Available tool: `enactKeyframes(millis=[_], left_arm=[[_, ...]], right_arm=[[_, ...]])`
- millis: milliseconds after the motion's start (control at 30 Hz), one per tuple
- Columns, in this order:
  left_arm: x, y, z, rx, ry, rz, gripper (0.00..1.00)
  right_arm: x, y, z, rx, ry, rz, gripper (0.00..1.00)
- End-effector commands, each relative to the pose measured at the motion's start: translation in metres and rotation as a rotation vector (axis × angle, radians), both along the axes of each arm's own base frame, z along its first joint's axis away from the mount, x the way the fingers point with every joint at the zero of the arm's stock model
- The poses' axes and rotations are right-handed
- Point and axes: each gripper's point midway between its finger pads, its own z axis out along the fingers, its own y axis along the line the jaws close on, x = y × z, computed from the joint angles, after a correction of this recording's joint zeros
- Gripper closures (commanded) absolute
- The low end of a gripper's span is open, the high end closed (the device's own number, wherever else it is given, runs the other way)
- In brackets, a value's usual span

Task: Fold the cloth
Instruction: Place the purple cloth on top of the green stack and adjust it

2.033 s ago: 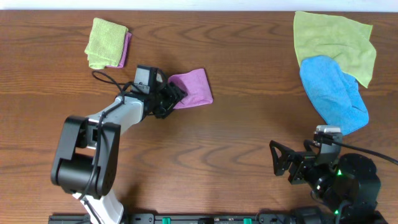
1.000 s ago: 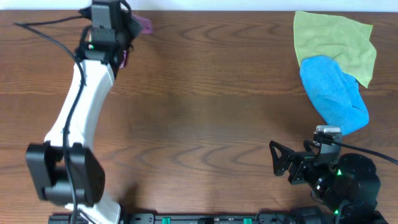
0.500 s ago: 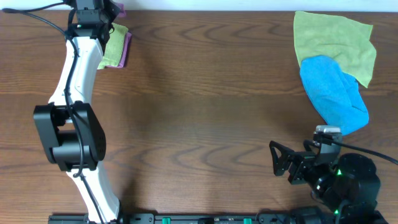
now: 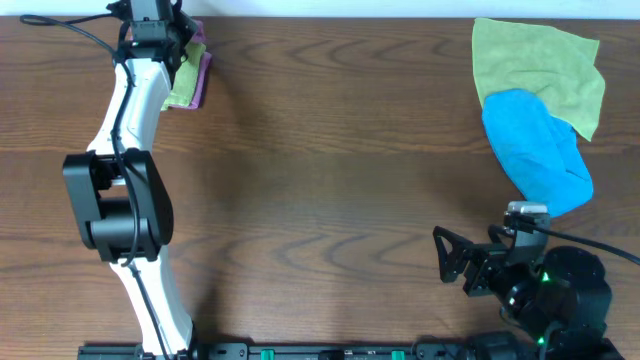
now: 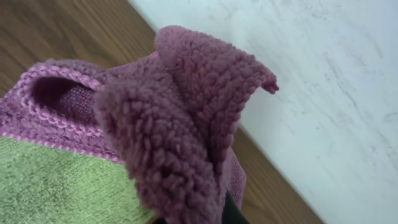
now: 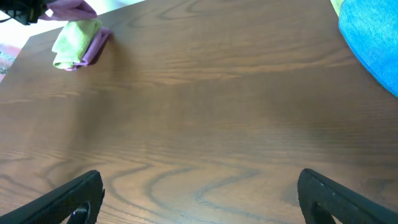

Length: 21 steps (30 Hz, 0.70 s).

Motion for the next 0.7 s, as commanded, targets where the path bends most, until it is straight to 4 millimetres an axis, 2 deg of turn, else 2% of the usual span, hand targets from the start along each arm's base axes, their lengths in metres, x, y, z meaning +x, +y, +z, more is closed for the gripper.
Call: enactKeyframes(millis=[0, 500, 667], left_arm=[[0.003, 0.013, 0.0, 0.05, 0.004, 0.021, 0.94], [-0.022, 0.026, -0.023, 0.104, 0.146, 0.065, 0.92], [-0.023, 0.026, -0.024, 0.105, 0.15, 0.066, 0.7]], right_arm=[[0.0, 0.0, -0.002, -0.002, 0.002, 0.002, 0.01], [0.0, 0.0, -0.002, -0.002, 0.002, 0.002, 0.01], [0.0, 0.0, -0.002, -0.002, 0.002, 0.002, 0.01]])
